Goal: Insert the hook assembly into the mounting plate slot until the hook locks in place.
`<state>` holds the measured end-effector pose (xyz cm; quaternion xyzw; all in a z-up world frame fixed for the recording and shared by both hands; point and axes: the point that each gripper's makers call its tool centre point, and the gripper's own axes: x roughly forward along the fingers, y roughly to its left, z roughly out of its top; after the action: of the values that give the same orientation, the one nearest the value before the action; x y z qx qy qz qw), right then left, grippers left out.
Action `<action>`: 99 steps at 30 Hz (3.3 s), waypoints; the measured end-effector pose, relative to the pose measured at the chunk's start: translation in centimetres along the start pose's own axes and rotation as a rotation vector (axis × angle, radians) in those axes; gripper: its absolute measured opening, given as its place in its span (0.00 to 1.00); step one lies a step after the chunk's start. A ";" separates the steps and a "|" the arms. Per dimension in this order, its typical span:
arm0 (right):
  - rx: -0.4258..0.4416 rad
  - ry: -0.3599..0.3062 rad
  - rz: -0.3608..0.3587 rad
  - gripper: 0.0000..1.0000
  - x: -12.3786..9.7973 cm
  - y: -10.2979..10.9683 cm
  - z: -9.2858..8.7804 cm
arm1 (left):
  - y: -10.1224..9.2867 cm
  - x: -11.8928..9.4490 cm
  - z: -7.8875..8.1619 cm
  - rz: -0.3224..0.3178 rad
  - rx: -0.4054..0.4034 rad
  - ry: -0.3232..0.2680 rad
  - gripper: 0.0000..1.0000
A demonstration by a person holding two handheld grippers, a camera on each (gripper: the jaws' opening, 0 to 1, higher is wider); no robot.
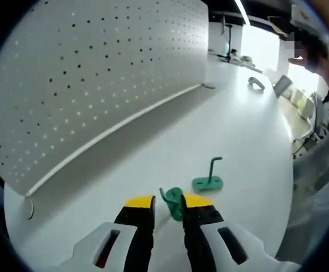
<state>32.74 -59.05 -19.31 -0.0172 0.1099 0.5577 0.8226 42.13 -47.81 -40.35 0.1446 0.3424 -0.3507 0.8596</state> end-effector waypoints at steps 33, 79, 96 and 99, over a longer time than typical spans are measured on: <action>0.003 0.012 -0.007 0.78 0.0 -0.2 -0.4 | 0.0 0.5 -0.2 -0.017 -0.008 0.035 0.08; -0.033 0.013 0.015 0.77 0.4 0.6 0.7 | -3.7 -7.8 10.2 -0.148 0.044 -0.393 0.02; -0.047 0.008 0.027 0.77 0.6 1.3 1.2 | -7.6 -14.6 15.2 -0.351 0.110 -0.598 0.02; -0.050 0.006 0.028 0.77 0.7 1.3 1.4 | -8.2 -15.6 15.8 -0.378 0.114 -0.634 0.02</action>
<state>31.96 -57.75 -17.99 -0.0380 0.0988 0.5717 0.8136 35.96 -53.50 -18.21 0.0106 0.0599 -0.5491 0.8336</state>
